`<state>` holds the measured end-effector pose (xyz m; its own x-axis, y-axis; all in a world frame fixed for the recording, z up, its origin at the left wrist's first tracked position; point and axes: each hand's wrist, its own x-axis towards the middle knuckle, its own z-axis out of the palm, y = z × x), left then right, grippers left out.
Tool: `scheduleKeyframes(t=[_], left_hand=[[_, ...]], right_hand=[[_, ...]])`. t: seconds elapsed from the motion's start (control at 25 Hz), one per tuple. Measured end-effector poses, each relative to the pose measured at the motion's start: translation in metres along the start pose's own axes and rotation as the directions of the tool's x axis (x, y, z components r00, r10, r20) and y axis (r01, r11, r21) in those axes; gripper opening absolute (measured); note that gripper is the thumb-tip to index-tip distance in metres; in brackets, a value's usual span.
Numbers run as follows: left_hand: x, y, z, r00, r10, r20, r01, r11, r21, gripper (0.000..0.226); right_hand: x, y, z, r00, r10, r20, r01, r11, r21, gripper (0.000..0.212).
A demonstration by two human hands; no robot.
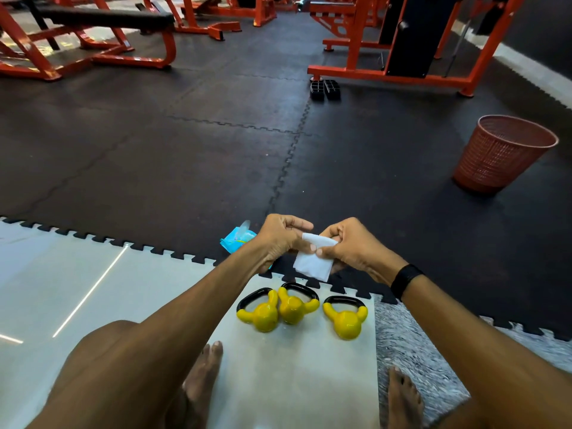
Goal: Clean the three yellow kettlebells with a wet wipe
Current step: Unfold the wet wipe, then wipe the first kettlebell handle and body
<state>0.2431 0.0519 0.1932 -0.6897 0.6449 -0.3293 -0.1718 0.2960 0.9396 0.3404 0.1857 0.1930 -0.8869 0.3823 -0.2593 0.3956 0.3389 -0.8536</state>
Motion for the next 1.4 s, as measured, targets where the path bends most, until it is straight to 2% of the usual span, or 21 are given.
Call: scheduleKeyframes(t=[0.08, 0.16, 0.24, 0.32, 0.36, 0.44, 0.52, 0.6, 0.68, 0.72, 0.8, 0.88, 1.0, 1.2, 1.4], left_hand=[[0.009, -0.019, -0.008, 0.993, -0.057, 0.101, 0.057, 0.998, -0.003, 0.049], [0.023, -0.048, -0.015, 0.982, -0.16, 0.1, 0.165, 0.986, -0.037, 0.045], [0.042, -0.093, -0.017, 0.956, -0.29, -0.043, 0.29, 0.957, 0.002, 0.037], [0.06, -0.148, -0.015, 0.91, -0.338, -0.242, 0.386, 0.902, 0.195, 0.03], [0.068, -0.175, -0.013, 0.894, -0.339, -0.294, 0.422, 0.857, 0.295, 0.031], [0.073, -0.213, -0.005, 0.875, -0.343, -0.343, 0.463, 0.802, 0.378, 0.036], [0.075, -0.239, 0.005, 0.883, -0.304, -0.358, 0.452, 0.76, 0.467, 0.043], [0.084, -0.249, 0.015, 0.892, -0.236, -0.386, 0.438, 0.665, 0.605, 0.052], [0.099, -0.256, 0.026, 0.872, -0.243, -0.425, 0.479, 0.598, 0.642, 0.085], [0.107, -0.258, 0.031, 0.857, -0.262, -0.443, 0.505, 0.597, 0.623, 0.096], [0.12, -0.27, 0.034, 0.836, -0.292, -0.464, 0.536, 0.611, 0.582, 0.087], [0.117, -0.287, 0.03, 0.884, -0.224, -0.411, 0.46, 0.58, 0.672, 0.071], [0.098, -0.302, 0.019, 0.971, -0.091, -0.22, 0.238, 0.411, 0.88, 0.069], [0.087, -0.305, 0.006, 0.988, -0.071, -0.134, 0.152, 0.388, 0.909, 0.065], [0.076, -0.308, 0.005, 0.994, -0.087, -0.072, 0.094, 0.272, 0.958, 0.064]], right_hand=[[0.01, 0.011, 0.008, 1.0, 0.01, 0.013, -0.009, 0.999, -0.032, 0.007], [0.02, 0.025, 0.014, 0.999, 0.019, 0.033, -0.017, 0.998, -0.058, 0.006], [0.03, 0.041, 0.02, 0.997, 0.042, 0.066, -0.035, 0.994, -0.108, 0.005], [0.045, 0.06, 0.026, 0.993, 0.072, 0.096, -0.053, 0.981, -0.187, 0.008], [0.056, 0.069, 0.03, 0.991, 0.082, 0.109, -0.058, 0.976, -0.209, 0.009], [0.082, 0.089, 0.042, 0.99, 0.103, 0.096, -0.081, 0.976, -0.203, 0.009], [0.108, 0.114, 0.063, 0.993, 0.119, 0.023, -0.115, 0.983, -0.146, 0.007], [0.128, 0.146, 0.094, 0.989, 0.146, -0.038, -0.147, 0.989, -0.028, 0.008], [0.138, 0.18, 0.127, 0.977, 0.209, -0.037, -0.204, 0.973, 0.106, 0.014], [0.142, 0.196, 0.141, 0.971, 0.235, -0.035, -0.227, 0.962, 0.149, 0.017], [0.148, 0.215, 0.158, 0.957, 0.28, -0.069, -0.263, 0.946, 0.191, 0.022], [0.158, 0.228, 0.171, 0.931, 0.326, -0.164, -0.283, 0.929, 0.24, 0.018], [0.156, 0.231, 0.182, 0.894, 0.361, -0.265, -0.283, 0.914, 0.292, 0.015], [0.126, 0.229, 0.187, 0.887, 0.345, -0.305, -0.254, 0.919, 0.303, 0.016], [0.101, 0.238, 0.198, 0.934, 0.282, -0.221, -0.227, 0.943, 0.245, 0.014]])
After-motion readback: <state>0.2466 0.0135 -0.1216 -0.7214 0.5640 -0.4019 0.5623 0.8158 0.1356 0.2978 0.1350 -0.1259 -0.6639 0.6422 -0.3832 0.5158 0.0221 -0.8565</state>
